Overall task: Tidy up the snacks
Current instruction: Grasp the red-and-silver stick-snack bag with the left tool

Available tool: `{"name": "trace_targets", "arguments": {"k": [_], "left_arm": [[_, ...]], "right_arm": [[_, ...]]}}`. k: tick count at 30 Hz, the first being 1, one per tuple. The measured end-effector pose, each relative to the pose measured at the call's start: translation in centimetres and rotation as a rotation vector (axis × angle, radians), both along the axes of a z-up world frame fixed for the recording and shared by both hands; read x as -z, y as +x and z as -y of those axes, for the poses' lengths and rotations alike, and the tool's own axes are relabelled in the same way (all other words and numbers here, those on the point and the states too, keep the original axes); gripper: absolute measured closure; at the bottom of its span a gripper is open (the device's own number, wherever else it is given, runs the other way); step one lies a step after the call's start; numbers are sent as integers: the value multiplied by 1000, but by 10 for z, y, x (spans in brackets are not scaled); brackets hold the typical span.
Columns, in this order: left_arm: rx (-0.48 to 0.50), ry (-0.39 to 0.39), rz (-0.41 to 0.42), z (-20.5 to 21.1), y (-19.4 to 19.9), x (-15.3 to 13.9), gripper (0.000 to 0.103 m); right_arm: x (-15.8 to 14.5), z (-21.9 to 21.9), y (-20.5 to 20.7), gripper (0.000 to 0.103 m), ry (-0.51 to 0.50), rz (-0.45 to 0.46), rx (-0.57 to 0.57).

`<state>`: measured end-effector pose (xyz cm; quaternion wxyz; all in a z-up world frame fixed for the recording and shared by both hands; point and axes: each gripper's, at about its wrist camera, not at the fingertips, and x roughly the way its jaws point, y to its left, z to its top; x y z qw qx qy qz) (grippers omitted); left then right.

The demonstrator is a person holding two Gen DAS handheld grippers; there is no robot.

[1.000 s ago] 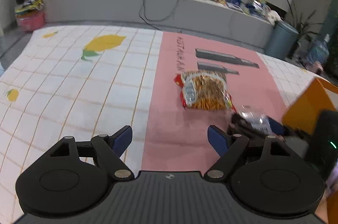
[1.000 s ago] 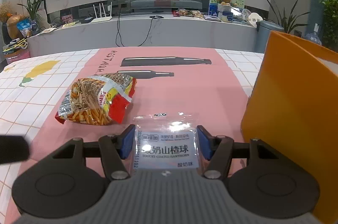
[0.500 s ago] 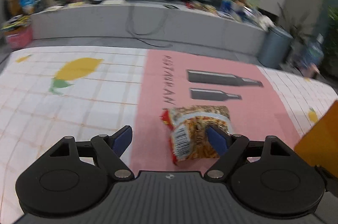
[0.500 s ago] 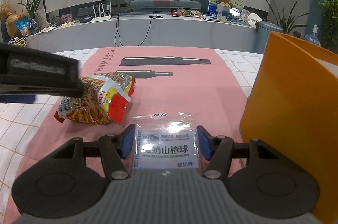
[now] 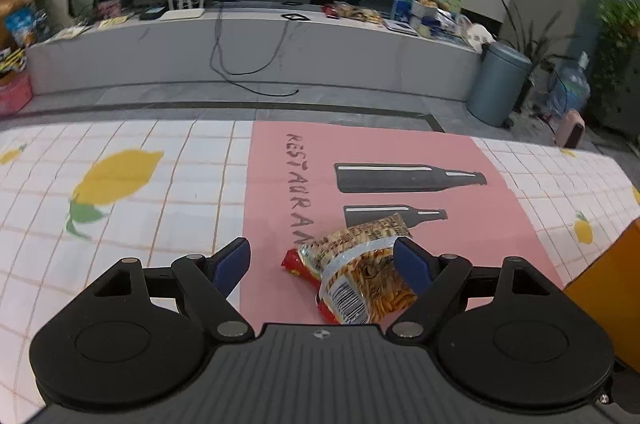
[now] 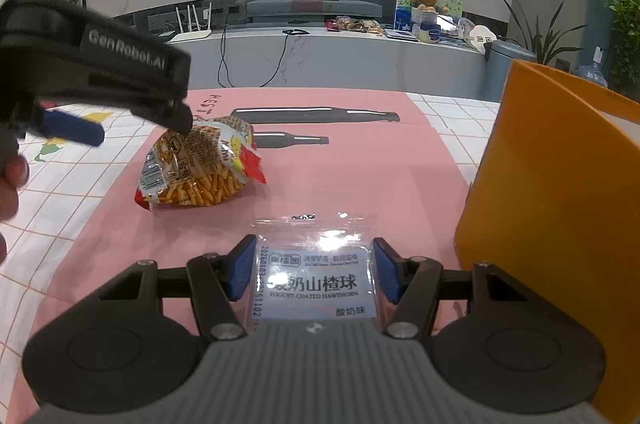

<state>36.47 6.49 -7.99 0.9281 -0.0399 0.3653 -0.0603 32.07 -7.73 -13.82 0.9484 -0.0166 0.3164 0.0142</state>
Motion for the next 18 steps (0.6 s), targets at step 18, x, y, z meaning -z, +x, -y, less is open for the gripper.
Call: {"name": "trace_targets", "arguments": {"k": [18], "left_arm": [[223,35,-13,18,21,10,5]], "right_arm": [[0,-1,-1,43,-9,-2,-18]]}}
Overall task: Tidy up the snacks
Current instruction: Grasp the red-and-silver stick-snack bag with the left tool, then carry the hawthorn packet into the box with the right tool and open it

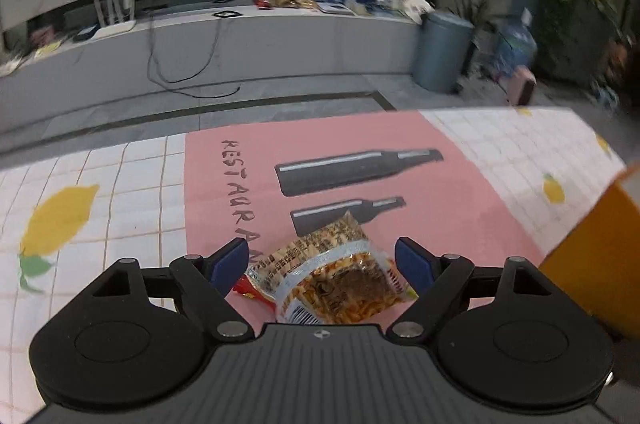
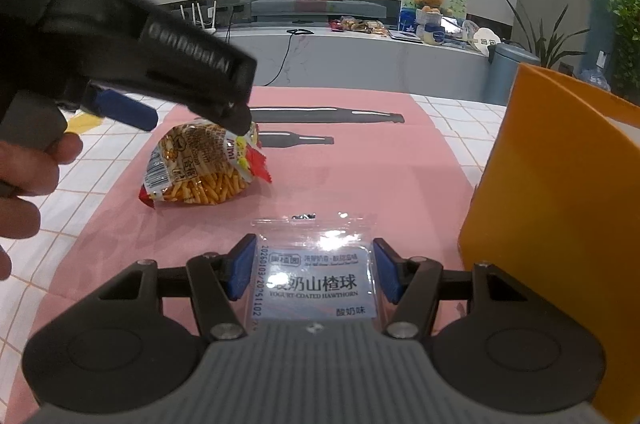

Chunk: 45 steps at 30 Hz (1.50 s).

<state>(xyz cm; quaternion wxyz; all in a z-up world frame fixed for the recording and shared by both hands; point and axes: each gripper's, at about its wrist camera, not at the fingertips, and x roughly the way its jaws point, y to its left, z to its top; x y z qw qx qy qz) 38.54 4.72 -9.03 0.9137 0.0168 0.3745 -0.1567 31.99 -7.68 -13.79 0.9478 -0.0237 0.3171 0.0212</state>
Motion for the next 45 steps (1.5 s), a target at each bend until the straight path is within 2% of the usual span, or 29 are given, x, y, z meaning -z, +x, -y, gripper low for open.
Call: {"name": "trace_targets", "arguments": {"k": [4,7,10,11,12,13,14,17,23,28,35,37,40,45], "left_arm": [[81,-17,-34,3,3,13,2],[77,17,-54,8,6,23,1],[66,-46,-73,4,9,29,0],[48,-80,-84,0,10,29,6],[28,-105,-85,-4,11,28,30],[-2,-112,-90,-8,12,26,39],[-28,-105,-99,-10,12,25,42],[-22,-95,-115,-14,9,22,46],[-44,-93,-146,-20,-5,19,47],[-65,-93,-148,-22,-27,18,48],[-120,-63,-190,-17,-61,9,49],[-129,-39,-175,-15,-75,4,49],[-158,-83,-176,-21,-100,-2,49],[-167,-90,-168,-23,-134,-12,49]], "right_arm": [[0,1,0,43,2,-1,-3],[0,1,0,43,2,-1,-2],[0,1,0,43,3,-1,-2],[0,1,0,43,3,-2,-2],[0,0,0,43,3,-2,-2],[0,0,0,43,2,-2,-2],[0,0,0,43,2,-2,-2],[-1,0,0,43,2,-2,-4],[-1,4,-1,43,15,-4,-15],[-2,1,-18,43,4,-5,-59],[-6,-1,-57,44,9,-33,-130],[-8,-4,-70,44,-12,-35,-166],[-8,-7,-93,44,-62,-13,-212],[-13,2,-123,44,-34,-16,-238]]}}
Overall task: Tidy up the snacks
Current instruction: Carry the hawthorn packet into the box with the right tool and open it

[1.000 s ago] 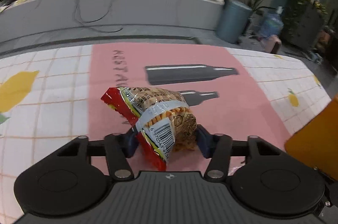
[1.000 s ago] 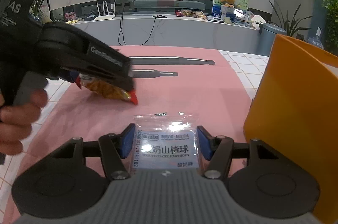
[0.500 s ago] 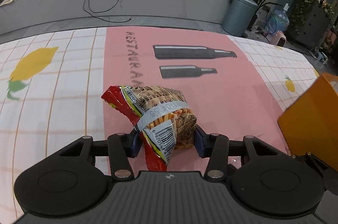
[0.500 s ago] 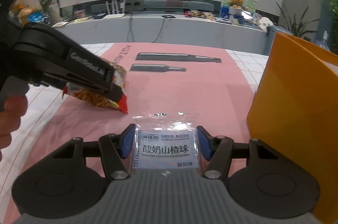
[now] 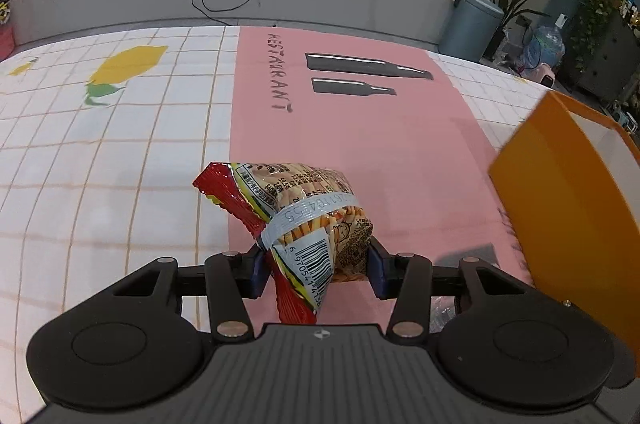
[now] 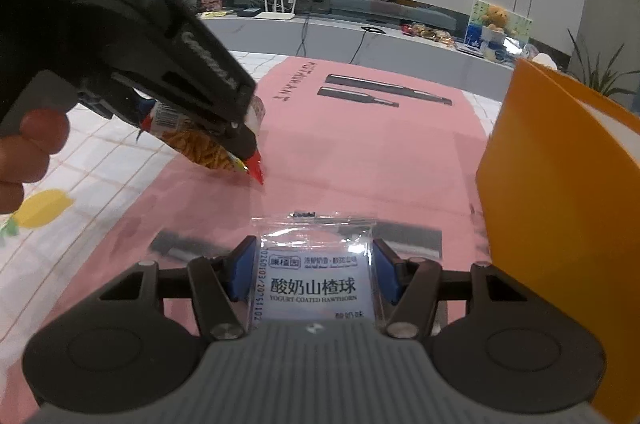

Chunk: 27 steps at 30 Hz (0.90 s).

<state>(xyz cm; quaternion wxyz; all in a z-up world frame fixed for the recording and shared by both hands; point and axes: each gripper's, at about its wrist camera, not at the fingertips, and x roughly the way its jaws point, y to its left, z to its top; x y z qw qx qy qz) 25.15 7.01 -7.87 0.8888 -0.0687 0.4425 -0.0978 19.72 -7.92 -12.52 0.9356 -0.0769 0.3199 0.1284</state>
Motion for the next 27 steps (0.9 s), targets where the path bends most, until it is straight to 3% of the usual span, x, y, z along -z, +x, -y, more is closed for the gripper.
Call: {"name": "trace_targets", "arguments": {"k": [11,17,27], "left_arm": [[-58,-157,32,-4,-49,-25,49],[-51,-152,82,8,-75,-40,49],[-94,-210,167,21,-113,-62,49]], "right_arm": [[-32,44,-34,44,155,39,37],[-48,52,-43,44,252,50,22],[-84,85,-61,44,517,81,32]]}}
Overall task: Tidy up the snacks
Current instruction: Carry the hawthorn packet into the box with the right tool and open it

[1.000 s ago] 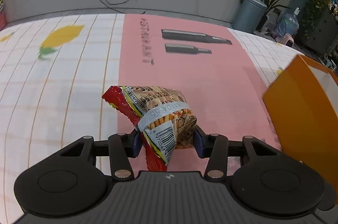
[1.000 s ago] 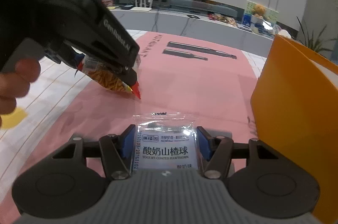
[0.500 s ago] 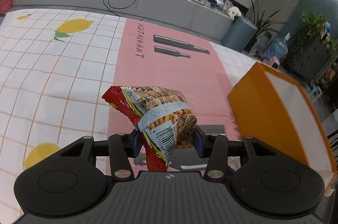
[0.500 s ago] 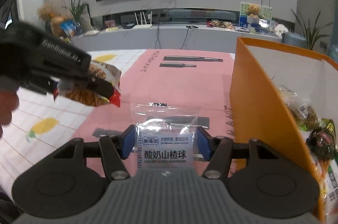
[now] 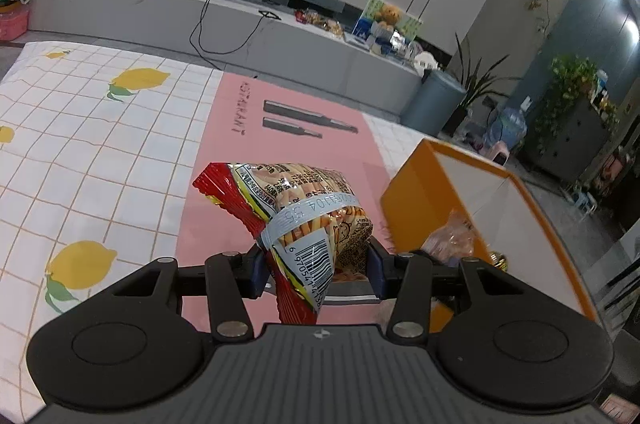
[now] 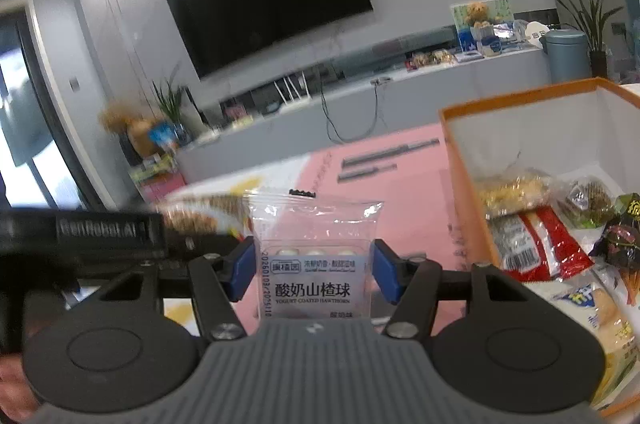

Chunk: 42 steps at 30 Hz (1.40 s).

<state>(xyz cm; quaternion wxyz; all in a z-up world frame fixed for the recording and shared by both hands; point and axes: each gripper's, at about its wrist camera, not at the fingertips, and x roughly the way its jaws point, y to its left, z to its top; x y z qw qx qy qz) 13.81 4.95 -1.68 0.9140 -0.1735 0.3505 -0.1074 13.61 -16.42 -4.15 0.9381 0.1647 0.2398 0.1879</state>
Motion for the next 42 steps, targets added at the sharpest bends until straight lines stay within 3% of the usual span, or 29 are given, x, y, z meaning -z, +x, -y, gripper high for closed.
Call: {"name": "trace_targets", "arguments": {"k": [5,10,13,19,26,28,31,34,38,42], "left_arm": [[27,9,33,14,-12,-15,49],[74,-15,66,37,-12,-30,49],[143,-24,94,55,-8,-36,49],[228,-39,101,88,3,-37,49],[294,-40,77,116,24,-24,49],[304,-36,63,121,29,-18,49],[297,-14,45,125,32,-10,49],[273,23,52,124,31,-6,49],[274,3,30,121,32,-2,49],[275,6,23,119,28,-1,49]], "right_arm": [[-27,24,-8,44,97,37,-16],[-64,71,-12,44,135,120,-38],[-76,108,-9,44,127,127,11],[-75,152,13,43,26,58,102],[-59,176,65,43,-90,-121,262],[-48,186,83,43,-27,-184,329],[-24,204,109,43,206,-301,447],[-13,209,123,44,392,-336,499],[-1,203,131,43,545,-378,656],[25,207,132,43,766,-459,813]]}}
